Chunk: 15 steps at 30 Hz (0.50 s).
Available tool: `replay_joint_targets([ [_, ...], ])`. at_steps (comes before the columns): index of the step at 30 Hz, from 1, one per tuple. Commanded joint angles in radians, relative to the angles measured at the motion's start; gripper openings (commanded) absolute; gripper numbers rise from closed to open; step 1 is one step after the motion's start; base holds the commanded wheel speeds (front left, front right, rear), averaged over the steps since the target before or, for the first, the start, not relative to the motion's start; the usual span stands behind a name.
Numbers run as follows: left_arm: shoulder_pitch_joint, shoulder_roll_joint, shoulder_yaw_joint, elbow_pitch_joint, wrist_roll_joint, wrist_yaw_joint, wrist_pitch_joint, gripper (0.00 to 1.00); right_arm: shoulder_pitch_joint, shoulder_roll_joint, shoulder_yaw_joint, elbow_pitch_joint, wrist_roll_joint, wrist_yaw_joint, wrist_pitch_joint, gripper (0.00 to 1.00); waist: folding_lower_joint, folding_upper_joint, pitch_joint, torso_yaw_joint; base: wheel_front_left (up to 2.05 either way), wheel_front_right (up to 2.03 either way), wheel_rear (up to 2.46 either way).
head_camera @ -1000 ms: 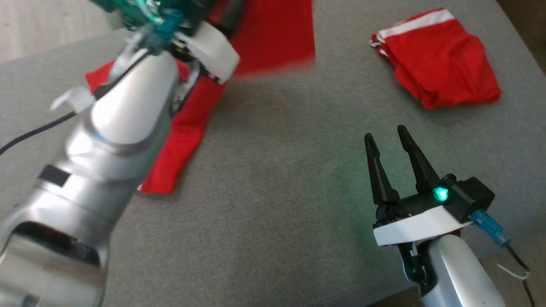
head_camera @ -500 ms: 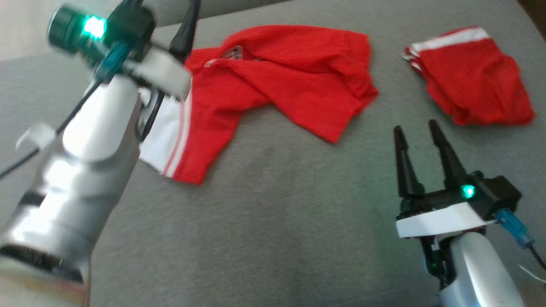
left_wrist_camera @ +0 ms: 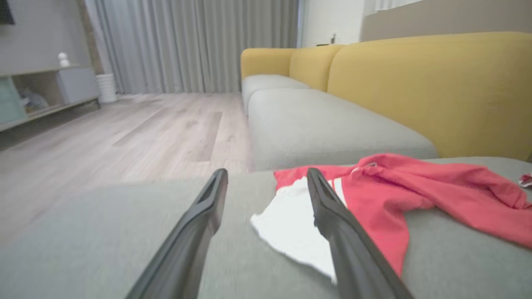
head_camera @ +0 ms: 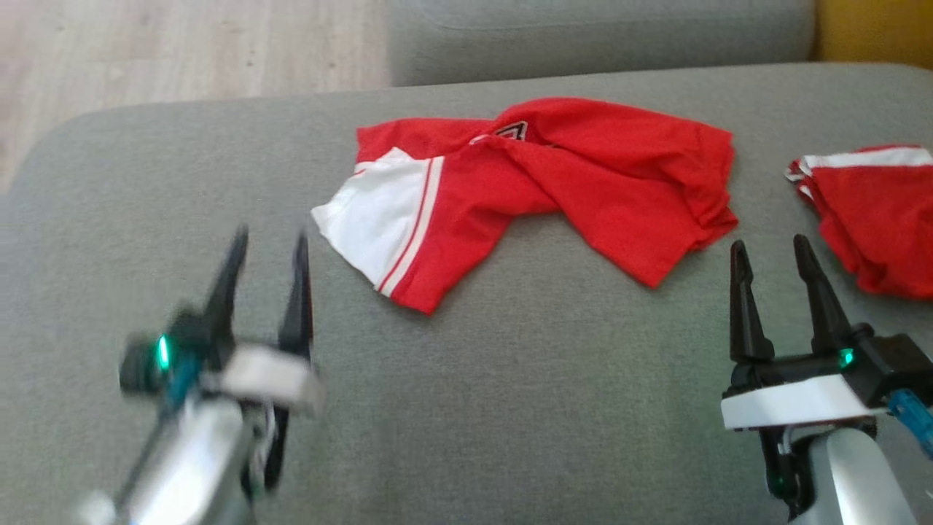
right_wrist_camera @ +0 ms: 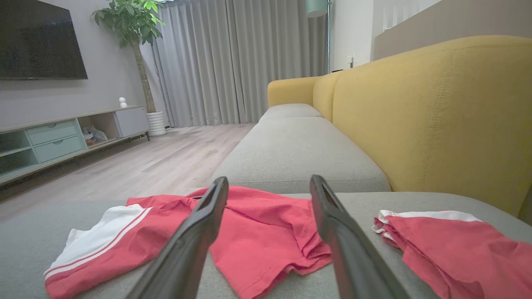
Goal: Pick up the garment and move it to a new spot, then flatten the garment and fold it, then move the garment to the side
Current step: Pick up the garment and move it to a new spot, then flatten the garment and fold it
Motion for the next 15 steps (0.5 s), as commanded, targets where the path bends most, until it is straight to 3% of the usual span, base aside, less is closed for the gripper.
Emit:
replay_joint_targets([
  [1, 0.019, 0.011, 0.058, -0.055, -0.009, 0.021, -0.009, 1.0, -0.01, -0.004, 0.021, -0.04, -0.006, -0.001, -0.008, 1.0, 0.0003, 0.0, -0.011, 0.015, 0.0, 0.0, 0.0],
  [7, 0.128, -0.013, 0.089, -0.105, 0.013, 0.032, -0.009, 1.0, -0.004, -0.004, 0.033, -0.043, -0.008, -0.001, -0.008, 1.0, 0.0003, 0.0, 0.005, 0.009, 0.0, 0.0, 0.0],
  [11, 0.094, 0.0, 0.096, -0.084, 0.027, 0.023, -0.008, 1.0, -0.018, -0.004, 0.041, -0.045, -0.009, -0.001, -0.008, 1.0, 0.0003, 0.0, 0.032, -0.014, 0.0, 0.0, 0.0],
  [15, 0.025, 0.018, 0.093, -0.018, 0.02, 0.006, 0.067, 1.0, -0.029, -0.004, 0.048, -0.048, -0.002, -0.001, -0.008, 1.0, 0.0003, 0.0, 0.073, -0.043, 0.0, 0.0, 0.0],
])
